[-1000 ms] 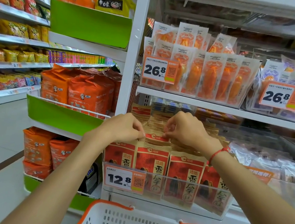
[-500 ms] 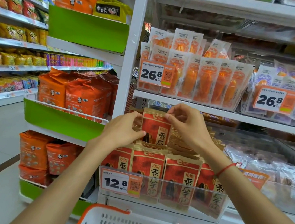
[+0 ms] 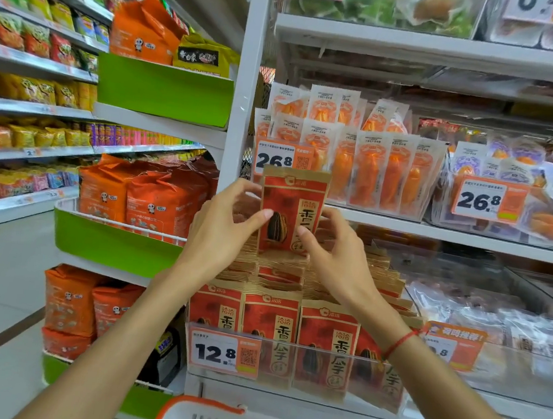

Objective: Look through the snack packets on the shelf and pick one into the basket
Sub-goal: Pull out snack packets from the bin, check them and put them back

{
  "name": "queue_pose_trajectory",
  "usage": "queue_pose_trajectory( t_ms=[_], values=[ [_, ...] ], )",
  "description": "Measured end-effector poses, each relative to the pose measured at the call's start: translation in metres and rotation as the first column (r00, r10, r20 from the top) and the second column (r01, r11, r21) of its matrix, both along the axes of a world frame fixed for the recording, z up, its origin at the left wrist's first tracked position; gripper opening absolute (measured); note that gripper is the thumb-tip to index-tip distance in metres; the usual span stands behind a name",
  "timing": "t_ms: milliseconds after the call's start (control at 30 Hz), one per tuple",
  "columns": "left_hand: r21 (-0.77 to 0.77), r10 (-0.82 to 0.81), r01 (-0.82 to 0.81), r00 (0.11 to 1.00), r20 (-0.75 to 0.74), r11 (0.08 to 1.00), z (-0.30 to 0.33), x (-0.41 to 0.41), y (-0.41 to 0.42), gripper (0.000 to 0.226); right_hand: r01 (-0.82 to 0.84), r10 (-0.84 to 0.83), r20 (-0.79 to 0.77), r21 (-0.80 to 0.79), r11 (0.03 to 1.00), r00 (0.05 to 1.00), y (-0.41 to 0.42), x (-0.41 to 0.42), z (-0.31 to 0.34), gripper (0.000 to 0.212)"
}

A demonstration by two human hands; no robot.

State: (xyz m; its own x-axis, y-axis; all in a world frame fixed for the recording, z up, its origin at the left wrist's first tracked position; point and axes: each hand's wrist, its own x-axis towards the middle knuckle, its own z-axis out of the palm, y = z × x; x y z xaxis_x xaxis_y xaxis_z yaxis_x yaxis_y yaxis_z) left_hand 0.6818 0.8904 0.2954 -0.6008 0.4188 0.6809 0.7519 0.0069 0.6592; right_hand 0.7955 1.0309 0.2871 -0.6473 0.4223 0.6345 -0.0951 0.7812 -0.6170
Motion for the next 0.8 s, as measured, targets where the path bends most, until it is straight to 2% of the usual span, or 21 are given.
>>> queue_pose_trajectory(
  t_ms=[167, 267, 333, 400, 567, 700, 800],
  values=[
    [0.076, -0.066, 0.066, 0.998, 0.009, 0.995, 0.023, 0.017, -0.024, 0.024, -0.102, 0.094, -0.129, -0.058, 0.993, 0.987, -0.024, 0.018, 0.021, 0.021],
    [0.063, -0.123, 0.115, 0.982, 0.146, 0.991, 0.025, 0.035, -0.034, 0.029, -0.170, 0.149, -0.137, -0.155, 0.973, 0.979, -0.037, 0.037, 0.020, 0.023],
    [0.055, -0.190, 0.182, 0.938, 0.291, 0.982, 0.016, 0.047, -0.043, 0.029, -0.222, 0.200, -0.103, -0.285, 0.932, 0.974, -0.043, 0.050, 0.007, 0.023],
    [0.031, -0.205, 0.209, 0.905, 0.373, 0.977, -0.002, 0.057, -0.052, 0.021, -0.251, 0.252, -0.052, -0.394, 0.884, 0.966, -0.048, 0.060, -0.014, 0.019],
    [0.039, -0.180, 0.191, 0.814, 0.552, 0.981, -0.048, 0.073, -0.066, 0.010, -0.306, 0.389, 0.051, -0.527, 0.793, 0.920, -0.054, 0.071, -0.048, 0.022],
    [-0.019, -0.145, 0.194, 0.794, 0.591, 0.981, -0.072, 0.072, -0.071, 0.029, -0.296, 0.406, 0.075, -0.568, 0.768, 0.911, -0.049, 0.074, -0.061, 0.032],
    [-0.054, -0.156, 0.227, 0.804, 0.574, 0.972, -0.077, 0.071, -0.074, 0.030, -0.253, 0.386, 0.147, -0.540, 0.803, 0.911, -0.048, 0.074, -0.070, 0.038]
  ],
)
